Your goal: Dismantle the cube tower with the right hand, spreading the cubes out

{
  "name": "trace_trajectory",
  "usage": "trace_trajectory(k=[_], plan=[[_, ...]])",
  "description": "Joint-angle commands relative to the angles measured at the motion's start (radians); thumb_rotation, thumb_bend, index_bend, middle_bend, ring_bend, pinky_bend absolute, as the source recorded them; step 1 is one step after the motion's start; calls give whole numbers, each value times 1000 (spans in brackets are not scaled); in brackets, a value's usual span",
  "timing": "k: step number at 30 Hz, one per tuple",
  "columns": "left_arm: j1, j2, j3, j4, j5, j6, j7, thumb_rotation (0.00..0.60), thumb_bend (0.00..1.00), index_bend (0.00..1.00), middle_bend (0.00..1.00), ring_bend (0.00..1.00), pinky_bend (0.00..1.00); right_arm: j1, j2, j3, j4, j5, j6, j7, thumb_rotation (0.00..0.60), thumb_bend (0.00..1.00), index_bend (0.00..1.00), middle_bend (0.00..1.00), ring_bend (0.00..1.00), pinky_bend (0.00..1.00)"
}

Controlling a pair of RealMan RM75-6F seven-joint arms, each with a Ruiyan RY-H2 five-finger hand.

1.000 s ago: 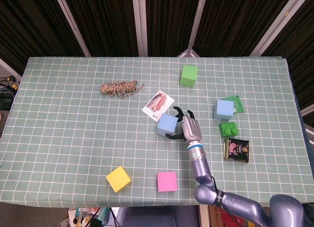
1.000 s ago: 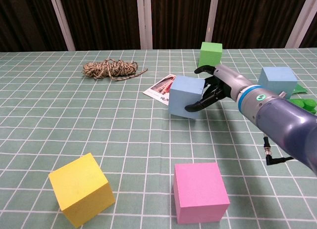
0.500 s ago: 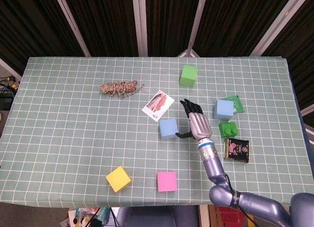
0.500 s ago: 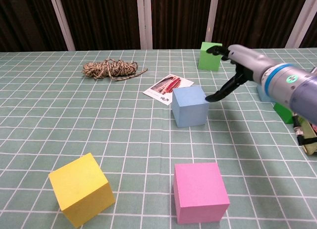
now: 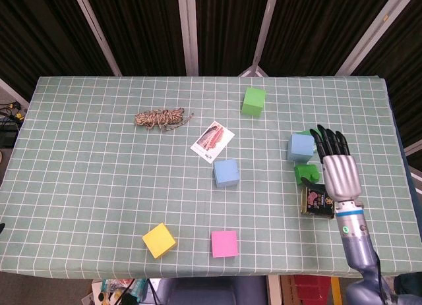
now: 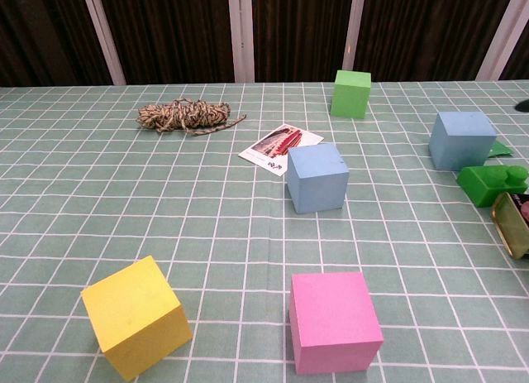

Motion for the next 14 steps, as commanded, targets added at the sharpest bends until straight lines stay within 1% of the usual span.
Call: trace_trajectory(k=[1,3,5,11,14], plan=[[-5,-8,7,10,15,-1,17,600,195,224,0,0,80,-116,32,-113,35,-156,149,27,600,92,0,0,47,0],[-7,-13,10,15,19,-3,32,600,195,223,0,0,80,-157,34,-156,67,-194,188,32,600,92,0,0,44,0],[-10,-17,11,16,13,-9,49,600,195,221,0,0,80,-182,43,-182,79,-215,206,35,600,92,0,0,41,0],[-16,-26,11,20,7,-15,91,600,195,218,0,0,80,-245,40,-226,102,-262,275,69,600,92,0,0,38,0],[-19,-32,5,22,2,-13,109,600,195,218,0,0,80,-260,40,-236,119,-266,280,91,600,92,0,0,38,0]])
